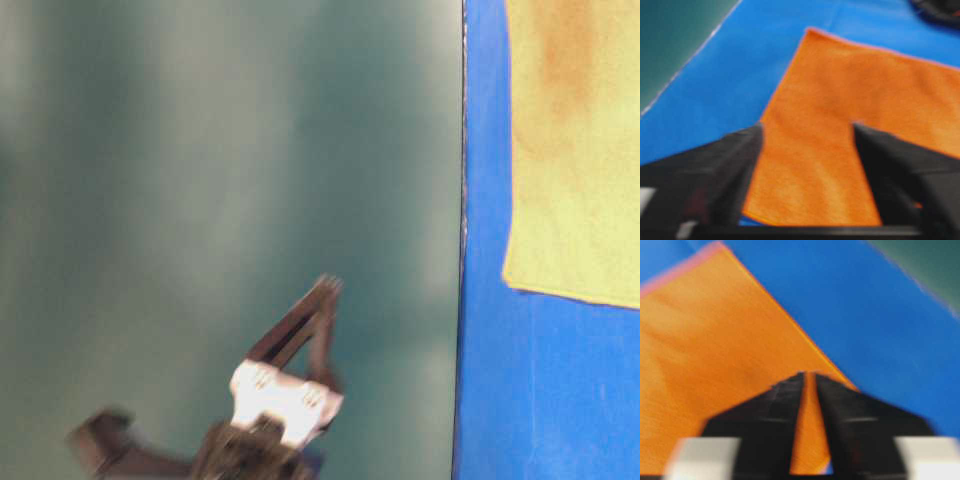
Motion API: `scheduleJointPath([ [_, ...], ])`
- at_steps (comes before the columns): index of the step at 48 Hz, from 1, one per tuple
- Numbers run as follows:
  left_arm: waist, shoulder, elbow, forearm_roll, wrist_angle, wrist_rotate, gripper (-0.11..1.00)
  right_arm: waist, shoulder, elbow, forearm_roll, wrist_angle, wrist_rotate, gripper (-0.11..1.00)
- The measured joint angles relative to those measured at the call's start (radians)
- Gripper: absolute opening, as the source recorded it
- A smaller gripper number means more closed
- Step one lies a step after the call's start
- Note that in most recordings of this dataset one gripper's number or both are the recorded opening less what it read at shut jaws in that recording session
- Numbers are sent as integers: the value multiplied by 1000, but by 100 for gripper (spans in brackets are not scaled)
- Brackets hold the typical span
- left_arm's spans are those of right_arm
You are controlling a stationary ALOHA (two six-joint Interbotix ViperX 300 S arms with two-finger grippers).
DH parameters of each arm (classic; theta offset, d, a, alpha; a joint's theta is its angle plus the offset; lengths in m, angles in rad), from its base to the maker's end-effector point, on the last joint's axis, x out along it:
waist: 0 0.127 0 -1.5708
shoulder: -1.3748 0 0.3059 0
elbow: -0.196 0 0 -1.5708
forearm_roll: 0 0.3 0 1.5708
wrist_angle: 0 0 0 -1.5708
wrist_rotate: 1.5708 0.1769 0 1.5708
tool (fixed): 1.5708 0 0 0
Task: Fold the orange towel.
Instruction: 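Move both grippers to the towel's two far corners and grasp them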
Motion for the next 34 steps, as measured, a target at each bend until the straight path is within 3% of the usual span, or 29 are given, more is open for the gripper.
scheduleJointPath([
  [3, 18, 66, -38, 0, 0, 2, 91, -35, 71, 3, 0, -28, 0, 55],
  [6, 43, 129, -72, 0, 0, 2, 91, -61, 133, 2, -3, -67, 0, 61],
  [18, 117, 330, -164, -2, 0, -2, 90, -120, 356, -3, -20, -192, -6, 57],
  [34, 146, 485, -235, -2, 0, -2, 88, -141, 518, -14, -21, -279, -9, 56],
])
